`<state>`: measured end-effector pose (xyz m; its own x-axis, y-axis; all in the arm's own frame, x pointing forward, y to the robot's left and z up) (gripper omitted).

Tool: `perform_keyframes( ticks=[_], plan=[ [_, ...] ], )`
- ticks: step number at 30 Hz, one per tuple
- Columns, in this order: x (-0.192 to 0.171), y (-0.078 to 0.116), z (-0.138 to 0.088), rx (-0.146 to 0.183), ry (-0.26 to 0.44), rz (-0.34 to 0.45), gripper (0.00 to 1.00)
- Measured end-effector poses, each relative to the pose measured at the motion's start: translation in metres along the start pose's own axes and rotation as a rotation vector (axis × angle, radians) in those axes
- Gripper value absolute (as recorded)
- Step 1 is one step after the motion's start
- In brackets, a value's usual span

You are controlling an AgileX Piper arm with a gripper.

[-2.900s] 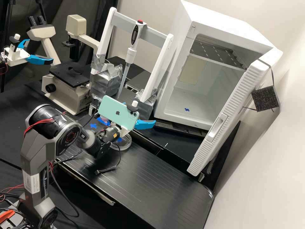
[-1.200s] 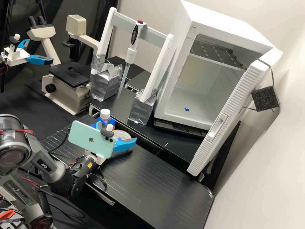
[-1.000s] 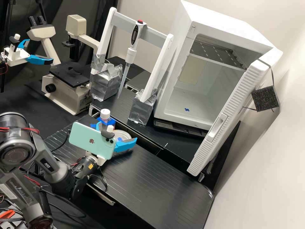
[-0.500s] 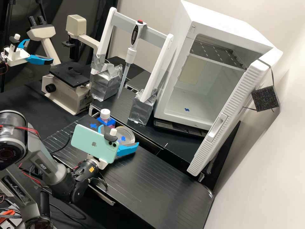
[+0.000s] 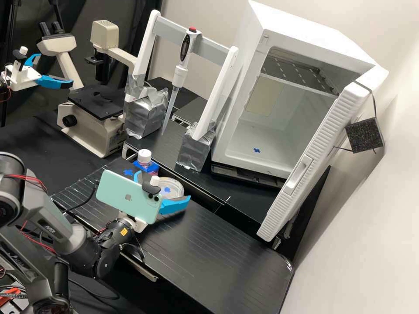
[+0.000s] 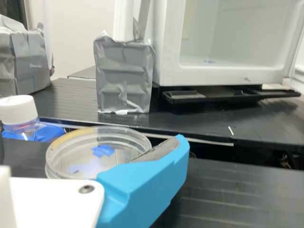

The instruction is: Move the petri dish to the incubator

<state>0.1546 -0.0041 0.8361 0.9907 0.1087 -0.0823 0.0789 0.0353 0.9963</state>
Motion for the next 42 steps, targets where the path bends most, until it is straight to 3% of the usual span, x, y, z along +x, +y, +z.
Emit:
perform_keyframes(
  ticks=[6, 14, 34, 35, 42],
  plan=[
    [0.004, -0.001, 0.006, 0.035, -0.029, 0.008, 1.00],
    [0.009, -0.002, 0.011, 0.056, -0.066, 0.049, 1.00],
    [0.018, -0.010, 0.011, 0.040, -0.068, 0.045, 1.00],
    [0.018, -0.010, 0.011, 0.040, -0.069, 0.046, 0.00],
    [0.018, -0.009, 0.010, 0.036, -0.063, 0.045, 0.00]
  ],
)
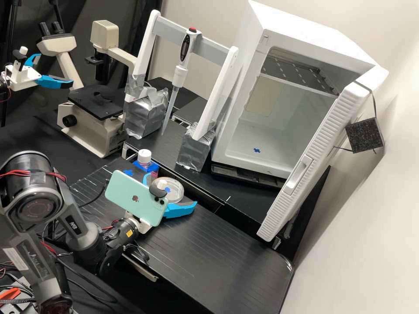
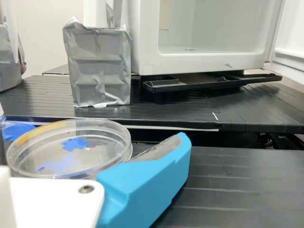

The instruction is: Move the petri dish to the incubator

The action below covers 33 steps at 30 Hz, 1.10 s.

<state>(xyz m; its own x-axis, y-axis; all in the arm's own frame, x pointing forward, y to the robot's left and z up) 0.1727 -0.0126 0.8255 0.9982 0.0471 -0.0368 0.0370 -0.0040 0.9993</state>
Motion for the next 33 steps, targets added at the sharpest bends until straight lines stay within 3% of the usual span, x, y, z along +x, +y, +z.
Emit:
perform_keyframes(
  ticks=[33],
  plan=[
    [0.0003, -0.0010, -0.0012, -0.001, 0.008, -0.006, 0.00]
  ],
)
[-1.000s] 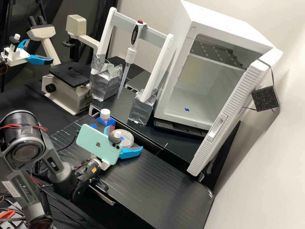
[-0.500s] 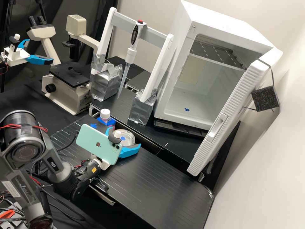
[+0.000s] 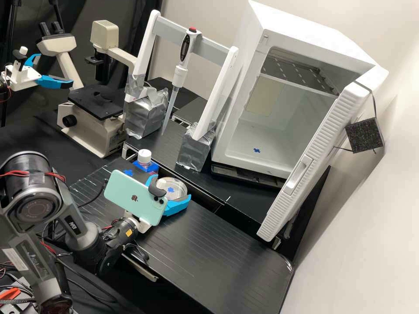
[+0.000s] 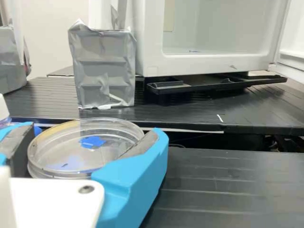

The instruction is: Move the petri dish to the incubator

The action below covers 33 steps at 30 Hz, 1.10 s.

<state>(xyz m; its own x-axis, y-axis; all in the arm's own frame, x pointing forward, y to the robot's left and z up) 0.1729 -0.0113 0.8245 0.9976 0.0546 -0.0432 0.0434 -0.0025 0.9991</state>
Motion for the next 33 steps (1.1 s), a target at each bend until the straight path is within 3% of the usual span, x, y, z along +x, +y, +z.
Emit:
perform_keyframes(
  ticks=[11, 18, 20, 25, 33],
  plan=[
    [-0.003, 0.005, 0.001, 0.028, -0.018, 0.023, 0.00],
    [-0.015, 0.022, 0.004, 0.112, -0.046, 0.114, 0.00],
    [-0.014, 0.029, 0.004, 0.129, -0.041, 0.144, 0.00],
    [0.004, 0.055, 0.002, 0.113, -0.006, 0.209, 0.00],
    [0.071, 0.113, 0.002, 0.162, 0.073, 0.393, 0.00]
  ],
)
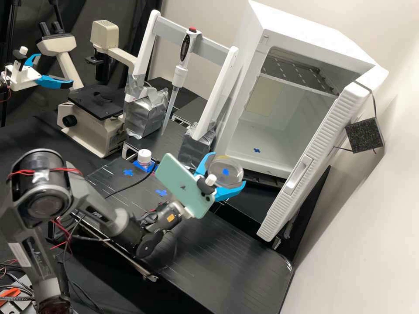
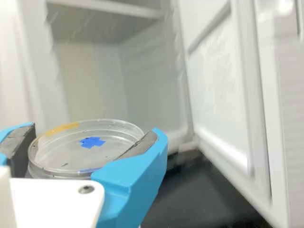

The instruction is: Move the petri dish to the incubator

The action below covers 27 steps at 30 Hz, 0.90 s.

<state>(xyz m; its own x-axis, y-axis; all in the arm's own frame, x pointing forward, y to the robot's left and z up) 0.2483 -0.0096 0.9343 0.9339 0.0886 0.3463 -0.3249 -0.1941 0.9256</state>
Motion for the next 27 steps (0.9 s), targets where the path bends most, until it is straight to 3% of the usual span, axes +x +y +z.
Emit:
perform_keyframes(
  ticks=[4, 6, 11, 15, 18, 22, 27],
  plan=[
    [0.039, 0.005, -0.010, 0.016, 0.021, 0.026, 0.00],
    [0.056, 0.002, -0.017, 0.009, 0.027, 0.016, 0.00],
    [0.098, -0.008, -0.033, -0.035, 0.016, -0.019, 0.00],
    [0.131, -0.021, -0.037, -0.078, -0.040, -0.044, 0.00],
    [0.149, -0.023, -0.033, -0.065, -0.086, -0.042, 0.00],
    [0.164, -0.026, -0.025, -0.075, -0.132, -0.063, 0.00],
    [0.175, -0.029, -0.019, -0.064, -0.142, -0.075, 0.00]
  ],
)
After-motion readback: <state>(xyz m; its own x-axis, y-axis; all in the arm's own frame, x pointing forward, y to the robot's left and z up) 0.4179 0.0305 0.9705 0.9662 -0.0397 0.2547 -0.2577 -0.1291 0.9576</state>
